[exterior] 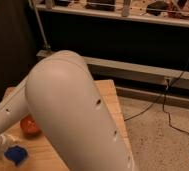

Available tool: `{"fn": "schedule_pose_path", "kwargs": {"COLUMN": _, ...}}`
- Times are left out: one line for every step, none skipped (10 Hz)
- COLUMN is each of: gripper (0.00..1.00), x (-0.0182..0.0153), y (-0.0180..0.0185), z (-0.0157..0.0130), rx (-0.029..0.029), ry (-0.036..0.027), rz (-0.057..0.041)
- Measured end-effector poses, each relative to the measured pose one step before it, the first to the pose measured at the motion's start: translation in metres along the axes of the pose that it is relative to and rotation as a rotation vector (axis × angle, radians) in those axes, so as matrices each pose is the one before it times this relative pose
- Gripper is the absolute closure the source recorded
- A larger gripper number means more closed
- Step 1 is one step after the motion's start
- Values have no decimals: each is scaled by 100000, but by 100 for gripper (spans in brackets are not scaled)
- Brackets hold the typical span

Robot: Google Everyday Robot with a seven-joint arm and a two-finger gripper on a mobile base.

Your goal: Wipe the white sponge on the table

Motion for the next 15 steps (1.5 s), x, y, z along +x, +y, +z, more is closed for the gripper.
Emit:
{"fn": "schedule_pose_path", "kwargs": {"gripper": 35, "x": -852, "y": 765, "z": 1298, "rx": -1073, "ry": 46, "rz": -526}}
{"fn": "schedule_pose_path", "kwargs": {"gripper": 35, "x": -590, "y": 709, "z": 992, "rx": -1044, "ry": 286, "rz": -797}}
{"fn": "schedule_pose_path", "kwargs": {"gripper": 35, "x": -333, "y": 524, "z": 498, "rx": -1020, "ry": -127, "rz": -721}}
{"fn": "schedule_pose_path", "kwargs": {"gripper": 35, "x": 7, "y": -150, "z": 3, "rx": 240, "ry": 74, "rz": -8}}
{"fn": "schedule_pose_path", "kwargs": {"gripper": 35, "x": 6, "y": -79, "z": -6, "rx": 43, "ry": 5, "rz": 91}}
{"fn": "schedule_pose_path", "kwargs": {"gripper": 35, "x": 10, "y": -9, "z": 7, "rx": 56, "ry": 39, "rz": -17}}
{"fn": "schedule_pose_path", "kwargs": {"gripper": 35, "x": -6, "y": 176, "z": -17, "rx": -71, "ry": -7, "rz": -307}}
{"fn": "schedule_pose_path", "kwargs": {"gripper": 35, "x": 27, "y": -49, "z": 20, "rx": 63, "ry": 38, "rz": 34}}
{"fn": "schedule_pose_path", "kwargs": {"gripper": 35, "x": 152, "y": -85, "z": 54, "rx": 142, "ry": 178, "rz": 1}}
{"fn": "schedule_pose_path", "kwargs": {"gripper": 35, "x": 200, "y": -83, "z": 23, "rx": 280, "ry": -45, "rz": 591}}
{"fn": "schedule_pose_path", "kwargs": {"gripper": 35, "x": 670, "y": -346, "z": 201, "rx": 1059, "ry": -603, "rz": 2370}}
{"fn": "schedule_pose_path", "kwargs": {"gripper": 35, "x": 704, "y": -241, "z": 325, "rx": 582, "ry": -1309, "rz": 3149}}
{"fn": "schedule_pose_path", "kwargs": {"gripper": 35, "x": 696, "y": -409, "z": 413, "rx": 908, "ry": -1125, "rz": 3080}}
{"fn": "schedule_pose_path", "kwargs": {"gripper": 35, "x": 520, "y": -305, "z": 587, "rx": 49, "ry": -1972, "rz": 2927}}
{"fn": "schedule_pose_path", "kwargs": {"gripper": 35, "x": 101, "y": -2, "z": 411, "rx": -404, "ry": -1230, "rz": 773}}
